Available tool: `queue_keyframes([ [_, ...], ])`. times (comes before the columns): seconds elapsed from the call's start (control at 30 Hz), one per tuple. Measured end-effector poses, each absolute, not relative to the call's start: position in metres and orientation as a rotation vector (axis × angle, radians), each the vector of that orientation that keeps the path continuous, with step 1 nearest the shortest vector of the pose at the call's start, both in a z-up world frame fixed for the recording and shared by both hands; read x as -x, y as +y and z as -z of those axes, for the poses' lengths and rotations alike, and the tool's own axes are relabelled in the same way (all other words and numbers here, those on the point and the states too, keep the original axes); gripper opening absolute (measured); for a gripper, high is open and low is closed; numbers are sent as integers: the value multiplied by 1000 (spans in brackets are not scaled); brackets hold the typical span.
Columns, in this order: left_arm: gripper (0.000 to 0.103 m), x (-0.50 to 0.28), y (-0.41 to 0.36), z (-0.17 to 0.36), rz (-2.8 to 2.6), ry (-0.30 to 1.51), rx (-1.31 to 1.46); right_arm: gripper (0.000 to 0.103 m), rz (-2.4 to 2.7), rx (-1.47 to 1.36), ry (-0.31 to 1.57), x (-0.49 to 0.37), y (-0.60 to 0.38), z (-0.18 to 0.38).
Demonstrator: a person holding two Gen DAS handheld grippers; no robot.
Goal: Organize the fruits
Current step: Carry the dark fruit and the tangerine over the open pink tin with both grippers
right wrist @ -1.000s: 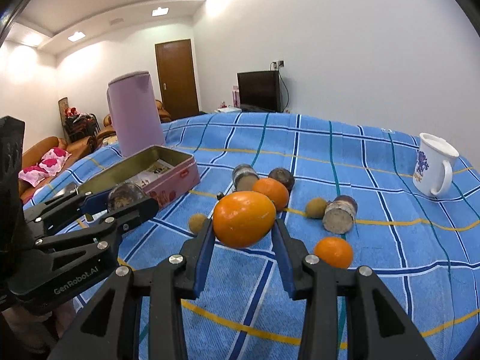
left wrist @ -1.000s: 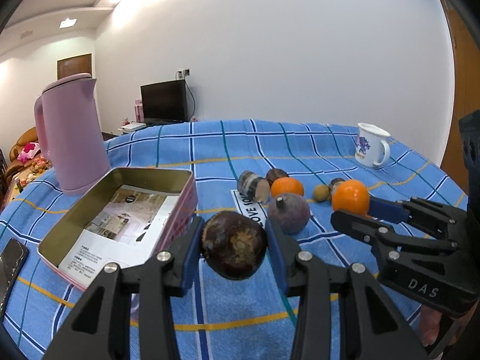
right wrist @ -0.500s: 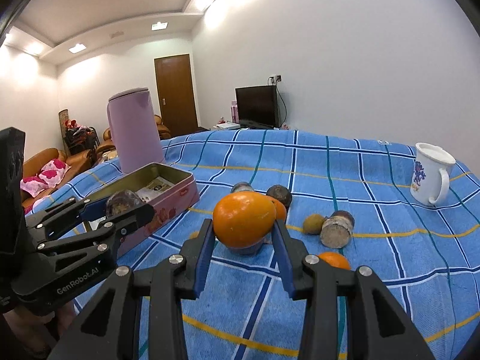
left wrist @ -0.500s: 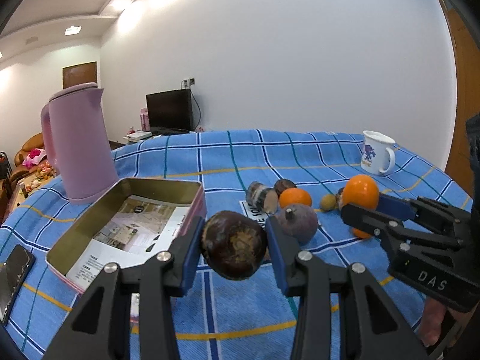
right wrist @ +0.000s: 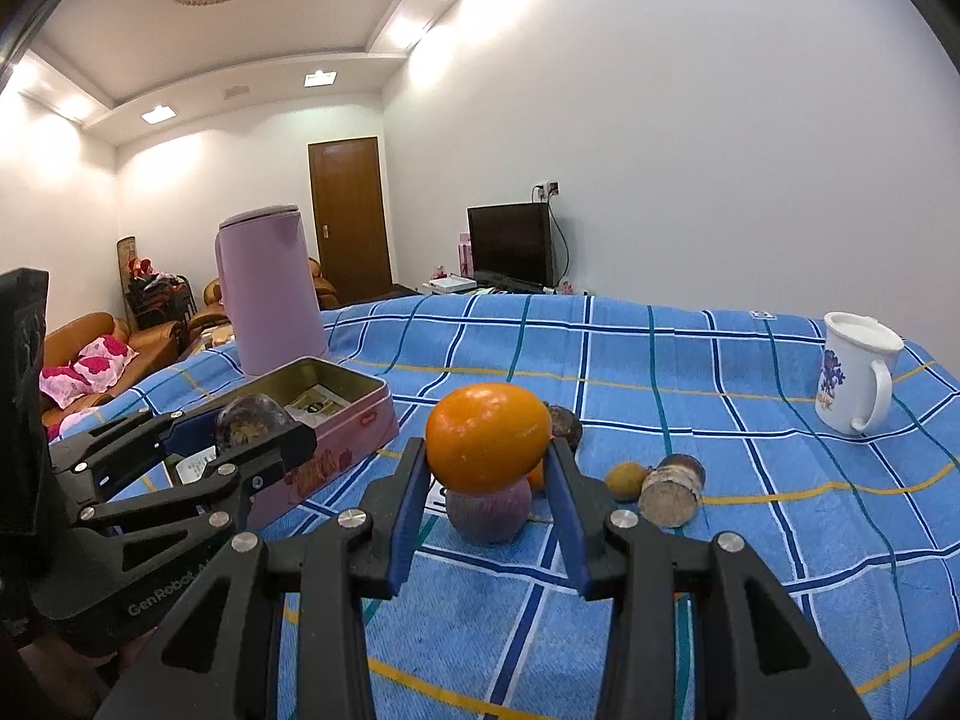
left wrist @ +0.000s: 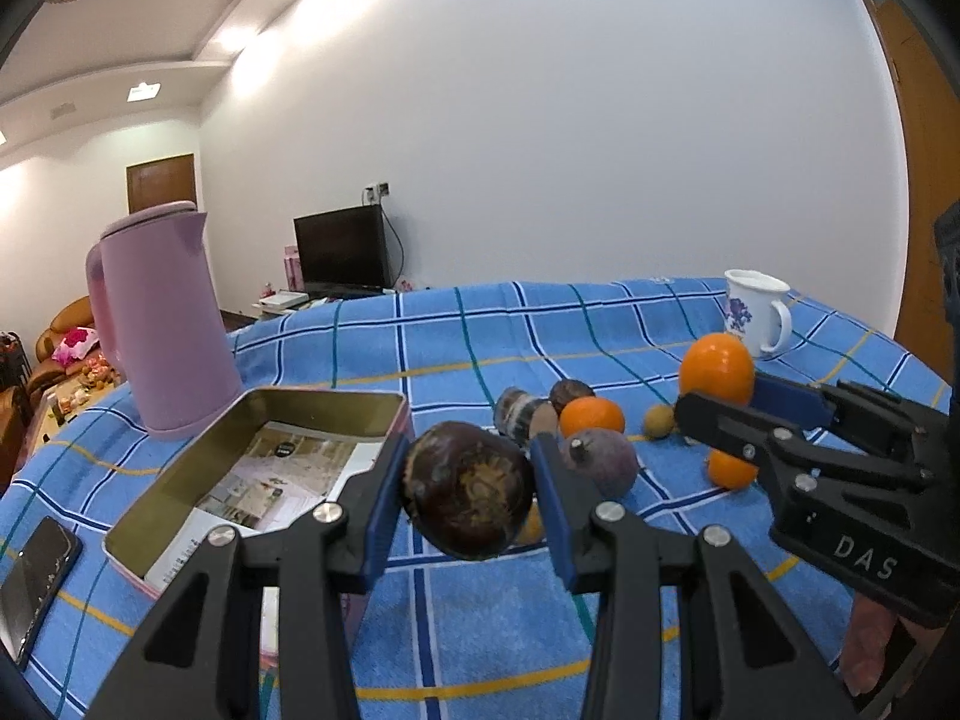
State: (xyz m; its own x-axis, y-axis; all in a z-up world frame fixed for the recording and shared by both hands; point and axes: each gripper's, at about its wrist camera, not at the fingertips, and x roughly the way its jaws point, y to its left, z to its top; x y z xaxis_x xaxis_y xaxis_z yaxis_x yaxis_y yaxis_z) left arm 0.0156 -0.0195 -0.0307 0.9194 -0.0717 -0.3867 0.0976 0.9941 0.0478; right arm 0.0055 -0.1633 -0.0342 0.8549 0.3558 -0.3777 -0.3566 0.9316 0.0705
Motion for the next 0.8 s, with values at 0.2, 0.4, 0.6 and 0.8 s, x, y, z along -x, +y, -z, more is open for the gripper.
queue_keyframes([
  [0.2, 43, -14, -19, 29, 74, 376, -74, 41, -371, 3, 382, -6, -162, 33],
  [0.4, 43, -18, -16, 28, 64, 370, -82, 41, -373, 18, 366, -8, -156, 32],
  [0.6, 43, -27, -8, 29, 43, 390, -84, 41, -395, 47, 384, -15, -142, 34],
  [0.8, 43, -36, 5, 31, 17, 406, -78, 41, -427, 72, 407, -25, -125, 36],
])
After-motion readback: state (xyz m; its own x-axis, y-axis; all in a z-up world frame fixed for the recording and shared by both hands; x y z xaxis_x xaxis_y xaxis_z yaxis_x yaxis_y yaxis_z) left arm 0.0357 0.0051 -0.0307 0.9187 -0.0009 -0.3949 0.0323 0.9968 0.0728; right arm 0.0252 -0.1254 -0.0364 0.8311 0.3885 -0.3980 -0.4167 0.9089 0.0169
